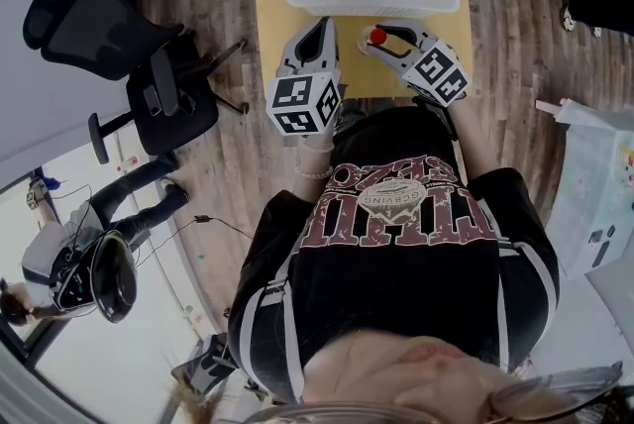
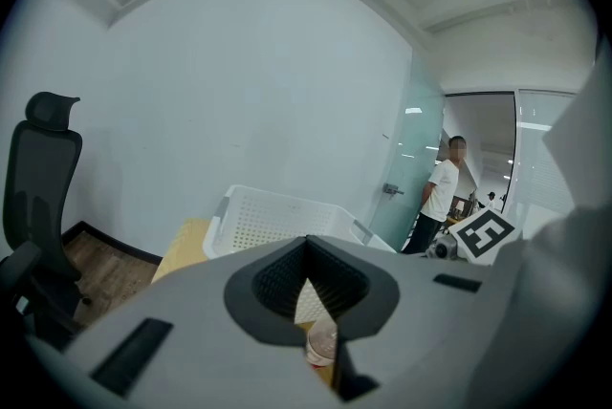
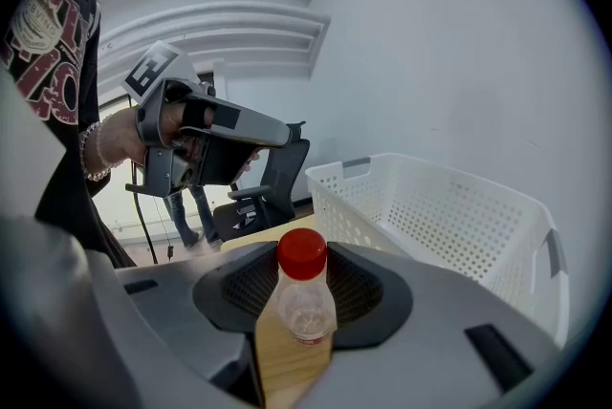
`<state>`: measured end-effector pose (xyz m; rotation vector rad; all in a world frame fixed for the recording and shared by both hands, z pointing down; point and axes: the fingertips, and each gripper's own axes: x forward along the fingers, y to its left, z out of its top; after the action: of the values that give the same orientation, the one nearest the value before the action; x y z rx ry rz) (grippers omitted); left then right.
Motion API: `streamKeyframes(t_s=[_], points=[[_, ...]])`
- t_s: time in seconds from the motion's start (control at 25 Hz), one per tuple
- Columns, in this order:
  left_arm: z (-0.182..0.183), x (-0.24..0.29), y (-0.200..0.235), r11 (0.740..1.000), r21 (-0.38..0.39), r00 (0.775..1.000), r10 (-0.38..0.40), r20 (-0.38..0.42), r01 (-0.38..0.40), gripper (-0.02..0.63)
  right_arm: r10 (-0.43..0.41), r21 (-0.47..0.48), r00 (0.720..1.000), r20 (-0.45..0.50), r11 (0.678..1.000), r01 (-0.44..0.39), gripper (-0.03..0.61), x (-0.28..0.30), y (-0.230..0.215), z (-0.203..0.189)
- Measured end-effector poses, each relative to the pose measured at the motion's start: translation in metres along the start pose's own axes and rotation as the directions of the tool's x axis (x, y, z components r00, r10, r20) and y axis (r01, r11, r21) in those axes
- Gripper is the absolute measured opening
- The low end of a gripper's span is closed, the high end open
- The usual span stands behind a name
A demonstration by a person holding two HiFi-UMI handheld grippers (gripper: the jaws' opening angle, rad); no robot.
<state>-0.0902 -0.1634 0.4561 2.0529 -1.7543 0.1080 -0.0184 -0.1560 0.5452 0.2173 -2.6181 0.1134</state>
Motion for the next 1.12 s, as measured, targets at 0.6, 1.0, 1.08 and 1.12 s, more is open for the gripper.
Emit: streamKeyframes(t_s=[0.6,1.0,1.08,1.12], points=[[-0.008,-0.006,-0.004,1.000,0.000,1.000,-0.018,-0.023,0.018,0.048,-0.022,0.081,0.998,0.064,0.997,0.017,0.164,-0.010,0.006,0.007],[-0.008,0.001,-0.014,0.999,0.017,0.999,-0.045,-0.025,0.046,0.048,-0.077,0.166,0.977,0.197,0.985,0.044,0.153,-0.042,-0.004,0.028],[-0.006,0.001,-0.017,0.998,0.024,0.998,-0.053,-0.023,0.054,0.048,-0.113,0.171,0.968,0.224,0.982,0.075,0.102,-0.050,-0.009,0.035],[-0.005,0.002,-0.020,0.998,0.027,0.998,-0.058,-0.023,0.059,0.048,-0.134,0.171,0.963,0.236,0.981,0.095,0.077,-0.054,-0.012,0.037]])
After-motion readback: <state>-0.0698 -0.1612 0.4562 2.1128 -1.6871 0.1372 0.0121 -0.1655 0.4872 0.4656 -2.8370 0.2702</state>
